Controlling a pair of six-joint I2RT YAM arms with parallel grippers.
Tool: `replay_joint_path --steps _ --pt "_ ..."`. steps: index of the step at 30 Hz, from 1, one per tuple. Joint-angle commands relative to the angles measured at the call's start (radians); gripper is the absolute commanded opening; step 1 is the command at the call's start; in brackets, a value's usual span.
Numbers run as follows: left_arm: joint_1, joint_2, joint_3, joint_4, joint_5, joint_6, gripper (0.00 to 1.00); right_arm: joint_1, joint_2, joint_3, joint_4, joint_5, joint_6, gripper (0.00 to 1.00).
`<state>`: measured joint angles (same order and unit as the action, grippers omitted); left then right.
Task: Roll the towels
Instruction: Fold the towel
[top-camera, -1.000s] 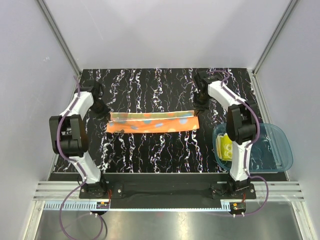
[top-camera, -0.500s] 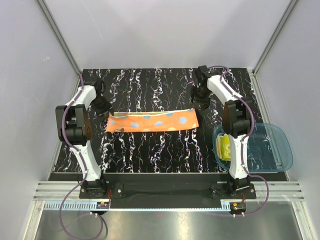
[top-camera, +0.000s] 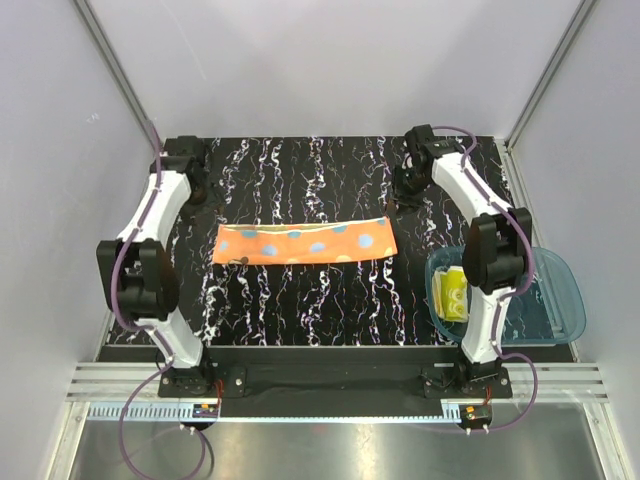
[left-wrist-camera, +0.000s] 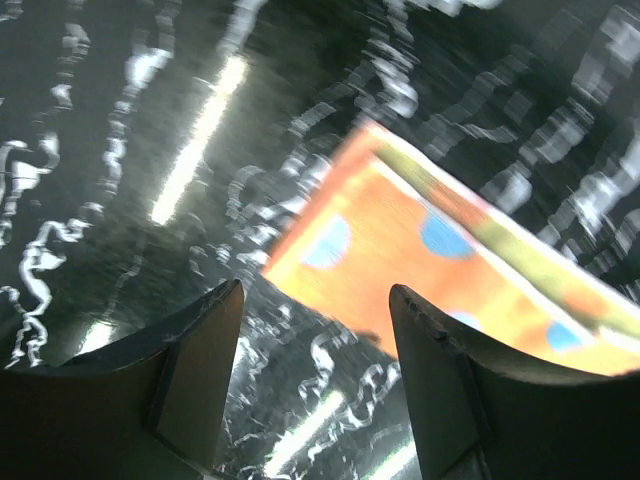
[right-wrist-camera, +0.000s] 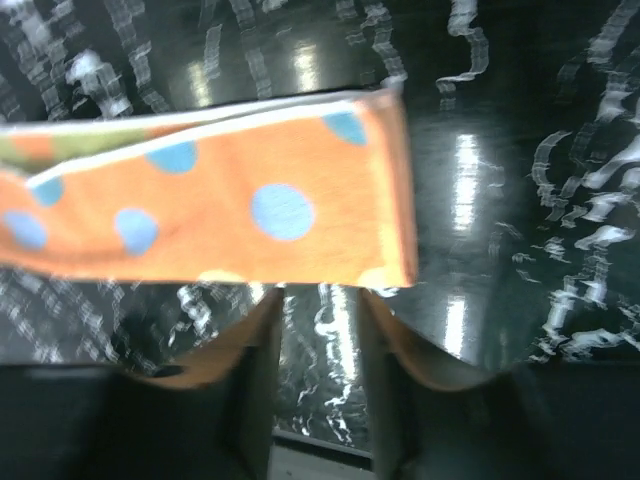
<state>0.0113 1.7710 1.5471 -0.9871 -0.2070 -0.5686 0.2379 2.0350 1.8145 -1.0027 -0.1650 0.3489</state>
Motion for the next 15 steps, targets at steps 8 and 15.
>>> replay_joint_path --steps 8,15 --pt "-0.082 0.09 -0.055 0.157 0.141 0.044 0.61 0.026 0.106 0.019 0.11 -0.251 -0.047 0.13" --pt "-0.074 0.202 -0.07 0.16 0.09 0.033 0.6 0.012 0.214 0.013 0.092 -0.143 -0.047 0.11"
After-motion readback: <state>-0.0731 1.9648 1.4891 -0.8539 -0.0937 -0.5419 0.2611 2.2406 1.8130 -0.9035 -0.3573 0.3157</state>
